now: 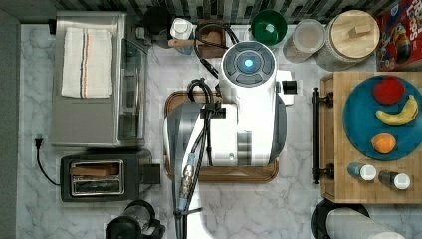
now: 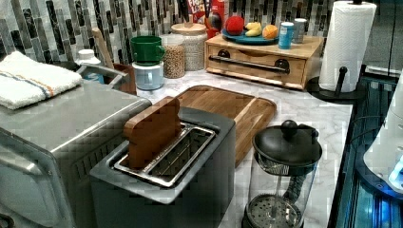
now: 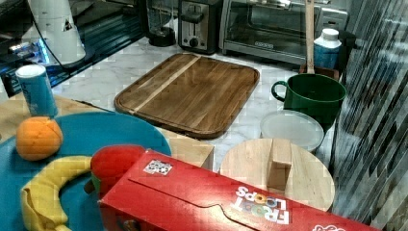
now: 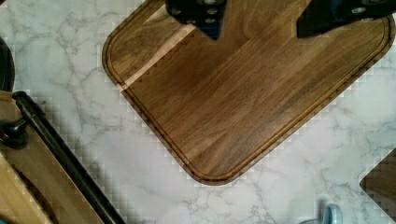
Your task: Open the drawer.
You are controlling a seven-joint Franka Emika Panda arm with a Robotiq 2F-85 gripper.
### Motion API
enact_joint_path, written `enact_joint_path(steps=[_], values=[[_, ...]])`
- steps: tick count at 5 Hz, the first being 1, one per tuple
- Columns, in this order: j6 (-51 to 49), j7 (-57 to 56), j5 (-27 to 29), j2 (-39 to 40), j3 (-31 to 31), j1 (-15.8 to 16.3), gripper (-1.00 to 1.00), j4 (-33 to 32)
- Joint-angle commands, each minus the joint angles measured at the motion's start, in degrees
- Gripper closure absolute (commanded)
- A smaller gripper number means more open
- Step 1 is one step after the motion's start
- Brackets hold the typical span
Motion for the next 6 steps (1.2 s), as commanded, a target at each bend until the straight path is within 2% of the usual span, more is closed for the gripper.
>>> enact_joint_path(steps=[1,2,3,5,6], values=[[0.02,-0.18,-0.05,0.49,0.02,0.02,-1.0,-0.04],[2.51,-5.49,0.82,-0.11,-0.24,-0.49,-1.0,-2.49],[0.04,-14.27,0.36,1.25,-1.18,-1.78,-1.0,0.03],[6.67,-35.35,-1.48,-0.15,-4.01,-4.21,-1.0,-5.5],[13.2,-43.06,-0.87,-0.69,-6.17,-5.44,-1.0,-9.38]])
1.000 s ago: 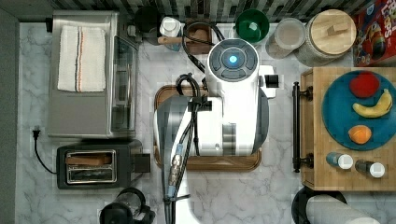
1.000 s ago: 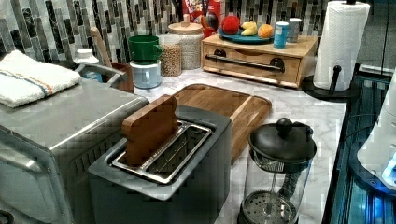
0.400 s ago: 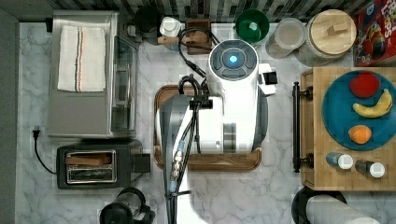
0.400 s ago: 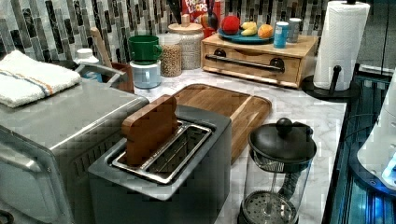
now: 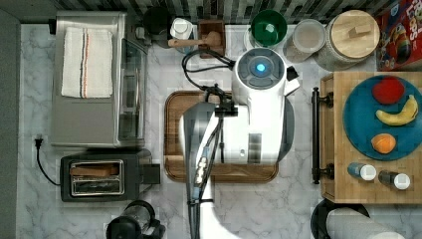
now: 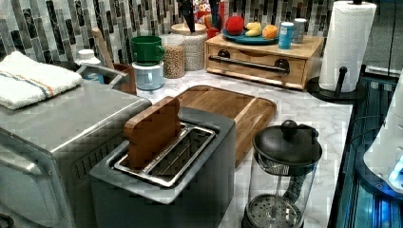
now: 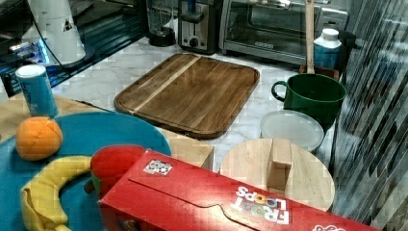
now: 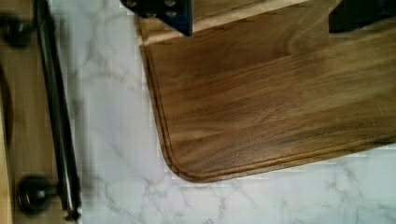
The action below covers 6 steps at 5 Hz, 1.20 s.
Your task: Open the drawer.
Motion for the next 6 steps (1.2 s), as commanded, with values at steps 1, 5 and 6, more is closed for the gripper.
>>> enact_joint_path(steps=[1,5,6], values=[[12.38,-17.27,-0.12,-0.71,-4.24,-6.9,-1.0,-6.19],[20.44,-24.94,-2.88,5.32,-6.8,-9.05,-1.0,-5.42],[22.99,-25.6,-1.89,6.55,-7.36,-8.95,-1.0,-6.5]])
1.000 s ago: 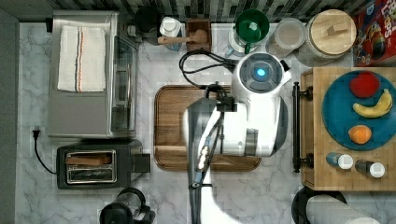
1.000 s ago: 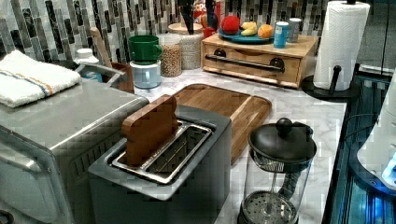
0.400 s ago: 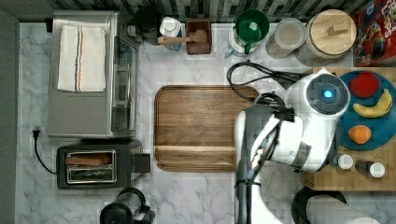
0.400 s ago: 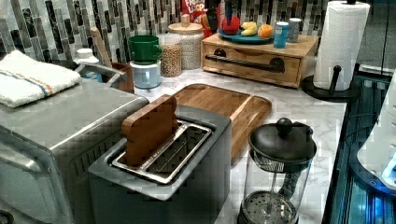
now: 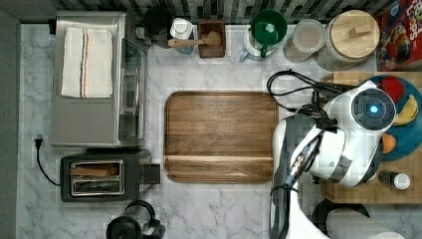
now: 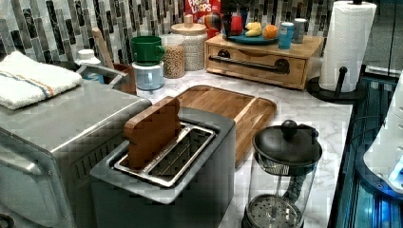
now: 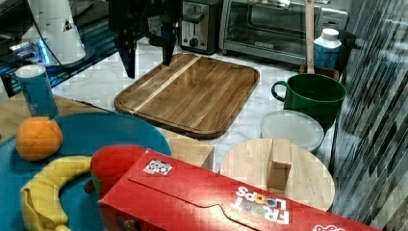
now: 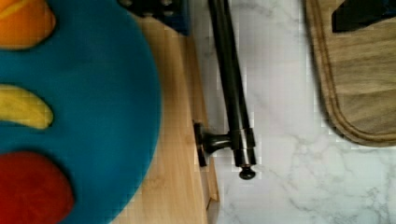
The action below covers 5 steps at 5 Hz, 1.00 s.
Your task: Open the drawer.
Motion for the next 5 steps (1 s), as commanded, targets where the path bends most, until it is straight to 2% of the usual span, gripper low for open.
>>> enact_joint_path(steps=[1,3,5], values=[[6.65,-4.75,1.99,3.81,2.25,1.42,-1.0,-2.08],[10.1,-1.74,-0.19,7.09,2.25,0.08,-1.0,-2.87],[16.29,1.22,-3.35,6.89,0.91,-0.06,-1.0,-8.13]])
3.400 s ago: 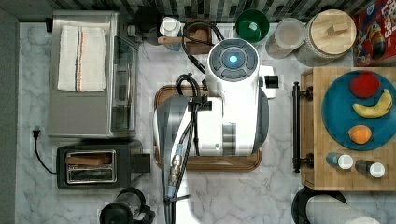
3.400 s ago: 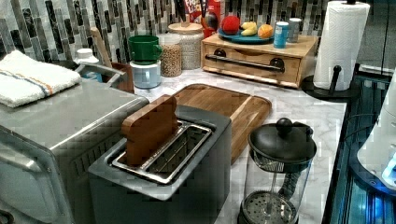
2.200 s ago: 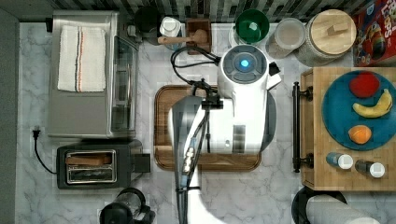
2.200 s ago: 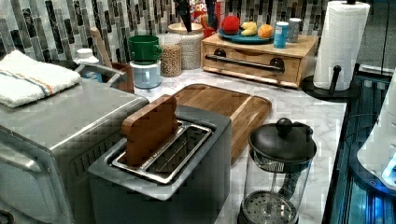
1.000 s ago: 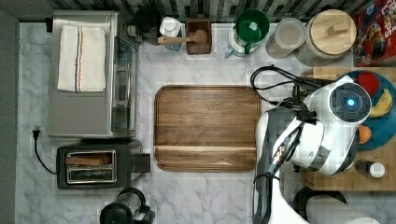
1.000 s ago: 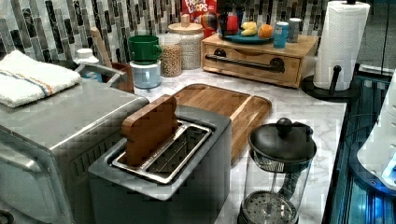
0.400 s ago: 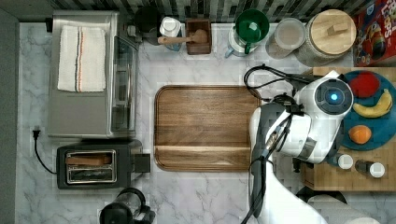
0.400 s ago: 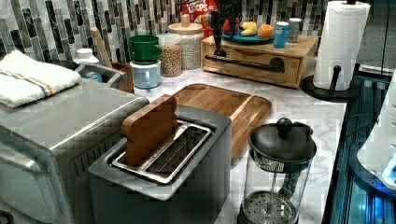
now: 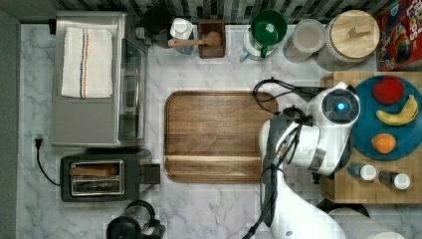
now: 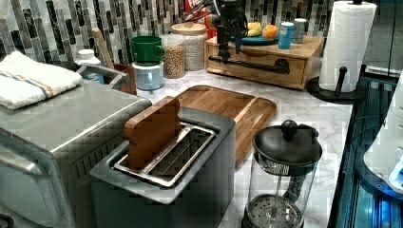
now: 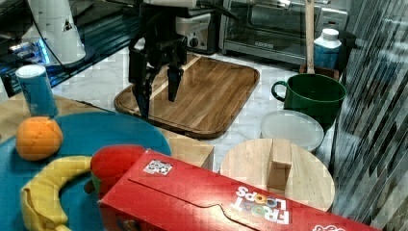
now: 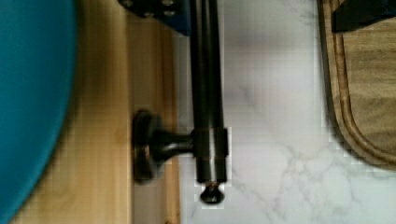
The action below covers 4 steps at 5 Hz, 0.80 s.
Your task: Open the drawer.
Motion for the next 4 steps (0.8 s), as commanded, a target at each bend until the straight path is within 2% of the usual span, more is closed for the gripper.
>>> enact_joint_path(steps=[1,4], values=[[11.03,3.96,-4.76,-0.66,-2.62,0.29,-1.0,-6.11],[9.31,1.46,0.93,1.78,-0.37,0.46,-1.0,-4.21]])
